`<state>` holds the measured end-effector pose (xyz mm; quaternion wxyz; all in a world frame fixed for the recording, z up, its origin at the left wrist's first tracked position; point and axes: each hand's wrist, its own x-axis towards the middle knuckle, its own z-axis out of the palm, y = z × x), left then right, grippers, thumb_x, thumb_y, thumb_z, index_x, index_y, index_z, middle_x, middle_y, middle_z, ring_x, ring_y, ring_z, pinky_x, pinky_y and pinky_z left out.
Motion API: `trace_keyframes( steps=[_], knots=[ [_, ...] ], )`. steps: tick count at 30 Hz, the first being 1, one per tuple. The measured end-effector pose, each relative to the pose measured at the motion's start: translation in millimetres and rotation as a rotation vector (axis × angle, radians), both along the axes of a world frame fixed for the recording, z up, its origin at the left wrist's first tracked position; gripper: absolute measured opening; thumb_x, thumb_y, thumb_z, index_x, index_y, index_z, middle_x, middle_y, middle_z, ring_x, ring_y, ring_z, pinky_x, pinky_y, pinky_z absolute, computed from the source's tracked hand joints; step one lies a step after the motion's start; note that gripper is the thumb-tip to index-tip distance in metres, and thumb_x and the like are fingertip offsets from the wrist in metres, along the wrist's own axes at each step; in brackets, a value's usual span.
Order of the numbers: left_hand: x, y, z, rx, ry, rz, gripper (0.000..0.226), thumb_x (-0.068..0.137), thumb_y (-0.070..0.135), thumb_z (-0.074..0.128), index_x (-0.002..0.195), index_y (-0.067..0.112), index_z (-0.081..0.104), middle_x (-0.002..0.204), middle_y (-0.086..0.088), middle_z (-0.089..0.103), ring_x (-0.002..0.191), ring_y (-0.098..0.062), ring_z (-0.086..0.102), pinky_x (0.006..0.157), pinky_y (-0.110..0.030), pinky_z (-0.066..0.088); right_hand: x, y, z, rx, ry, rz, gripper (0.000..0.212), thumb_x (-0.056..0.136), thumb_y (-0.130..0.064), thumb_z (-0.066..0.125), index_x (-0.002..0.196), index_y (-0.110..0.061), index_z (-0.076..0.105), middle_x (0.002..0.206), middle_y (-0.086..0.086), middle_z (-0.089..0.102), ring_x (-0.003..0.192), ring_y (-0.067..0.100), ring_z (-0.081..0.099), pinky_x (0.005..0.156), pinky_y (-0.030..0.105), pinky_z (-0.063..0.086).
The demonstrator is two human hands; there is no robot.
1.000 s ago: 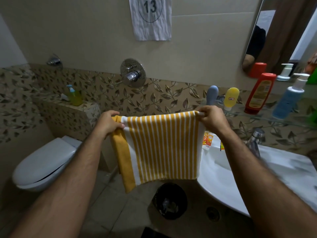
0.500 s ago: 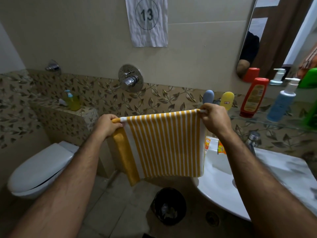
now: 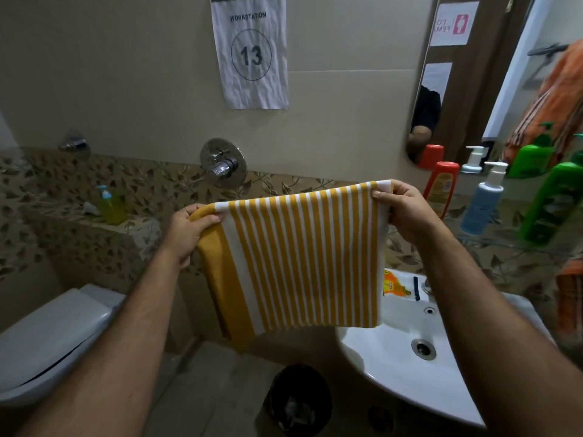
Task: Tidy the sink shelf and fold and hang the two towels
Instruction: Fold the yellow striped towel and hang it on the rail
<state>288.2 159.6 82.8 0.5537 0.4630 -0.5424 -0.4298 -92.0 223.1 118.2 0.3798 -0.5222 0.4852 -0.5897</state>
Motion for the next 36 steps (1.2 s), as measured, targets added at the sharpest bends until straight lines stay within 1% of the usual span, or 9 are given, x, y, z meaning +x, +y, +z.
trace_keyframes(
  steps=[8, 11, 13, 16, 21, 29, 31, 33, 36],
  knots=[
    [-9, -3, 9, 0.022, 0.192, -0.129, 0.026, 0.080, 0.009, 0.072, 0.102, 0.019, 0.062, 0.098, -0.006, 0.064, 0.092, -0.022, 0.061, 0.067, -0.028, 0.055, 4, 7, 10, -0.048, 0.112, -0.168, 0.006, 0.097, -0.028, 0.056, 0.101, -0.026, 0.060, 0.097, 0.001, 0.070, 0.089, 0.016, 0.070, 0.080, 0.037, 0.057],
    [2, -4, 10, 0.060, 0.399, -0.225, 0.068, 0.062, 0.044, 0.085, 0.120, 0.020, 0.062, 0.109, -0.008, 0.070, 0.098, -0.023, 0.068, 0.071, -0.033, 0.060, 10, 10, 23, -0.120, -0.009, -0.137, 0.013, 0.098, -0.022, 0.055, 0.109, -0.016, 0.059, 0.091, 0.001, 0.069, 0.079, 0.013, 0.069, 0.072, 0.030, 0.059],
    [1, 3, -9, 0.161, 0.499, -0.313, 0.081, 0.062, 0.076, 0.066, 0.120, 0.020, 0.068, 0.117, -0.012, 0.070, 0.102, -0.028, 0.069, 0.075, -0.045, 0.059, 19, 7, 32, -0.141, -0.085, -0.156, 0.015, 0.098, -0.016, 0.054, 0.110, -0.010, 0.060, 0.089, 0.003, 0.069, 0.078, 0.013, 0.069, 0.068, 0.027, 0.058],
    [-19, 24, -73, 0.452, 0.626, -0.326, 0.093, 0.070, 0.091, 0.026, 0.108, 0.021, 0.073, 0.112, -0.013, 0.071, 0.104, -0.034, 0.065, 0.079, -0.048, 0.052, 36, -4, 29, -0.059, -0.087, -0.201, 0.008, 0.097, -0.014, 0.056, 0.098, -0.013, 0.064, 0.086, 0.005, 0.071, 0.076, 0.015, 0.070, 0.067, 0.030, 0.057],
    [-42, 38, -99, 0.453, 0.437, -0.421, 0.112, 0.031, 0.085, 0.074, 0.123, 0.023, 0.061, 0.122, -0.009, 0.068, 0.112, -0.027, 0.065, 0.087, -0.045, 0.052, 42, -13, 6, 0.090, -0.060, -0.274, 0.013, 0.096, -0.012, 0.058, 0.103, -0.006, 0.067, 0.092, 0.010, 0.072, 0.085, 0.022, 0.070, 0.077, 0.036, 0.058],
    [-41, 39, -142, 0.496, 0.616, -0.416, 0.123, 0.019, 0.081, 0.078, 0.126, 0.022, 0.058, 0.121, -0.008, 0.069, 0.111, -0.026, 0.063, 0.077, -0.043, 0.060, 42, 0, 15, 0.151, -0.214, -0.245, 0.021, 0.097, -0.010, 0.056, 0.116, -0.002, 0.063, 0.103, 0.014, 0.071, 0.092, 0.023, 0.071, 0.065, 0.028, 0.060],
    [-51, 46, -147, 0.520, 0.598, -0.441, 0.116, 0.023, 0.070, 0.087, 0.124, 0.020, 0.059, 0.119, -0.008, 0.069, 0.111, -0.025, 0.062, 0.085, -0.045, 0.058, 45, -1, 13, 0.164, -0.212, -0.251, 0.023, 0.097, -0.010, 0.056, 0.117, 0.000, 0.063, 0.103, 0.015, 0.071, 0.095, 0.025, 0.071, 0.068, 0.029, 0.060],
    [-59, 45, -138, 0.497, 0.483, -0.405, 0.083, 0.047, 0.042, 0.094, 0.118, 0.014, 0.063, 0.117, -0.011, 0.070, 0.106, -0.025, 0.065, 0.088, -0.044, 0.056, 47, 0, 12, 0.172, -0.215, -0.268, 0.023, 0.097, -0.009, 0.056, 0.117, 0.002, 0.062, 0.099, 0.014, 0.070, 0.090, 0.023, 0.070, 0.071, 0.030, 0.058],
    [-59, 29, -119, 0.446, 0.411, -0.236, 0.026, 0.086, 0.010, 0.067, 0.112, 0.006, 0.067, 0.118, -0.015, 0.067, 0.098, -0.026, 0.067, 0.086, -0.040, 0.054, 46, 5, 17, 0.174, -0.249, -0.259, 0.018, 0.097, -0.007, 0.055, 0.111, 0.002, 0.063, 0.095, 0.012, 0.071, 0.078, 0.018, 0.071, 0.064, 0.027, 0.059]
  ],
)
